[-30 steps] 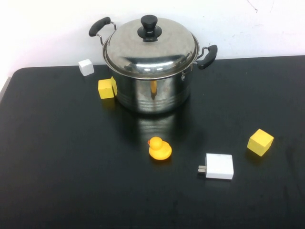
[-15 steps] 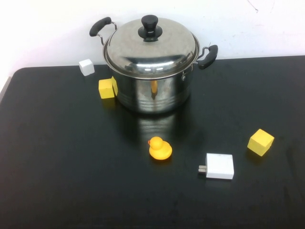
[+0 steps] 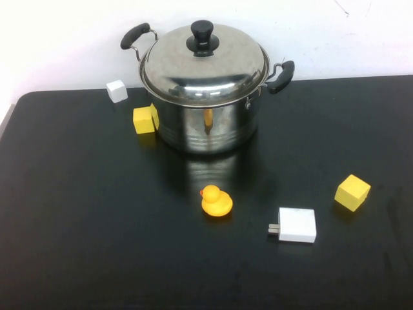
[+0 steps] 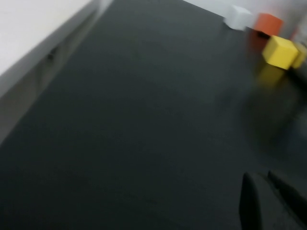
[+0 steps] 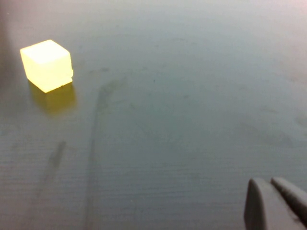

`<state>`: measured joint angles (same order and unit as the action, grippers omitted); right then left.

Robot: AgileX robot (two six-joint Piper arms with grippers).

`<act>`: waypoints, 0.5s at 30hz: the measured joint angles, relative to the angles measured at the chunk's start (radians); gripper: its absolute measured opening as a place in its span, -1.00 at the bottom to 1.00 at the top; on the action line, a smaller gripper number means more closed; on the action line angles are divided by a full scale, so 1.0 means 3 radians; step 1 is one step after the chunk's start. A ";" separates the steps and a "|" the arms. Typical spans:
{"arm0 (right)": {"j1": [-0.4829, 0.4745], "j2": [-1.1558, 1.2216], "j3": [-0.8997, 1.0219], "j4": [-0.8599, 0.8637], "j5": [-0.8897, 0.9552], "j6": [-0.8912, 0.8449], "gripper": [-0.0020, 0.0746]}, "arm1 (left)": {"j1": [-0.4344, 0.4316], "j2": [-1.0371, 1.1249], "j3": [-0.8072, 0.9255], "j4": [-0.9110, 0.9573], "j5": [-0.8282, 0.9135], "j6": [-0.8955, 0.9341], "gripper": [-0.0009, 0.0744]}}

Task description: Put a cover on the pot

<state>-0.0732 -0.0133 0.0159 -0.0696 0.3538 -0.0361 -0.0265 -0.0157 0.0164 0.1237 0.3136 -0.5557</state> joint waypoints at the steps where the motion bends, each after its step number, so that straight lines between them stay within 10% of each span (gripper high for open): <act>1: 0.0000 0.0000 0.0000 0.0000 0.0000 0.0000 -0.95 | 0.0031 0.0000 0.0000 -0.0008 0.0000 0.0000 -0.98; 15: 0.0000 0.0000 0.0000 0.0000 0.0000 0.0000 -0.95 | 0.0071 0.0000 0.0000 -0.0097 0.0019 0.0000 -0.98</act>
<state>-0.0732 -0.0133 0.0159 -0.0696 0.3538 -0.0361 -0.0054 -0.0157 0.0164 0.0946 0.3195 -0.5557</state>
